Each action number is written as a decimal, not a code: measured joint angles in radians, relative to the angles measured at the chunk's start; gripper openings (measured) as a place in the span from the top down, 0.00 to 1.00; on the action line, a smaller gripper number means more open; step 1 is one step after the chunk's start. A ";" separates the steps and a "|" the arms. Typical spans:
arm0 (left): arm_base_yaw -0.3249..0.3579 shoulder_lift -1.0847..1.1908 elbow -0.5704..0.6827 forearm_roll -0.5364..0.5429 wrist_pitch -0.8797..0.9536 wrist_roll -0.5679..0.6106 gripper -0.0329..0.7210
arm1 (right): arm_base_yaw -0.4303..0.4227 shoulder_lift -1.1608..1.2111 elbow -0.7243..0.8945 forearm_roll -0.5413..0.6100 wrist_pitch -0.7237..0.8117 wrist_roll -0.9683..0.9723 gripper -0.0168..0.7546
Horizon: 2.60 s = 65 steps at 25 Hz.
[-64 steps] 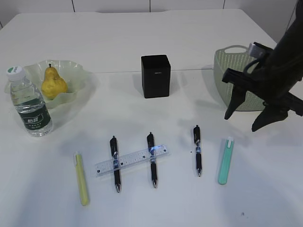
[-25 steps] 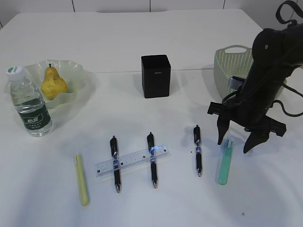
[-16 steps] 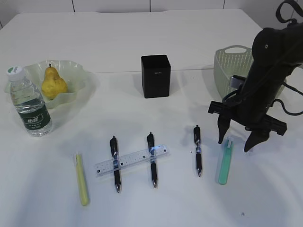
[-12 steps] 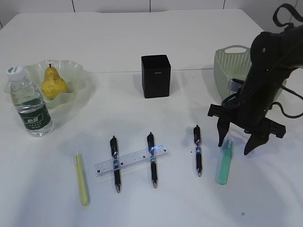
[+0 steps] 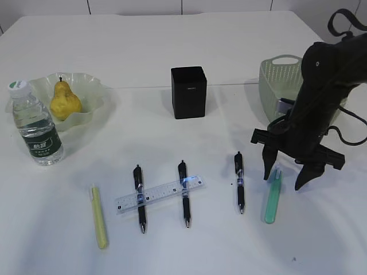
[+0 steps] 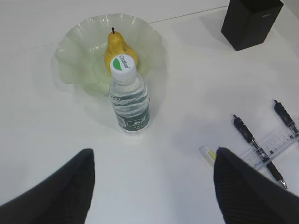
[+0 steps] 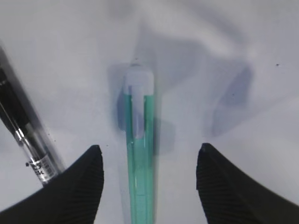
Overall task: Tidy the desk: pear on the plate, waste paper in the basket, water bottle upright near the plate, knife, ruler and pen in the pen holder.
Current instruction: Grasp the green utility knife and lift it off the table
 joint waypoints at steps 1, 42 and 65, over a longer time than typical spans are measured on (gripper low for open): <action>0.000 0.000 0.000 0.000 0.000 0.000 0.21 | 0.000 0.002 0.000 0.000 0.000 0.001 0.34; 0.000 0.000 0.000 0.000 0.000 0.000 0.21 | 0.001 0.038 0.000 0.023 0.005 0.002 0.34; 0.000 0.000 0.000 0.000 0.004 0.000 0.21 | 0.001 0.038 0.000 0.013 0.014 0.003 0.34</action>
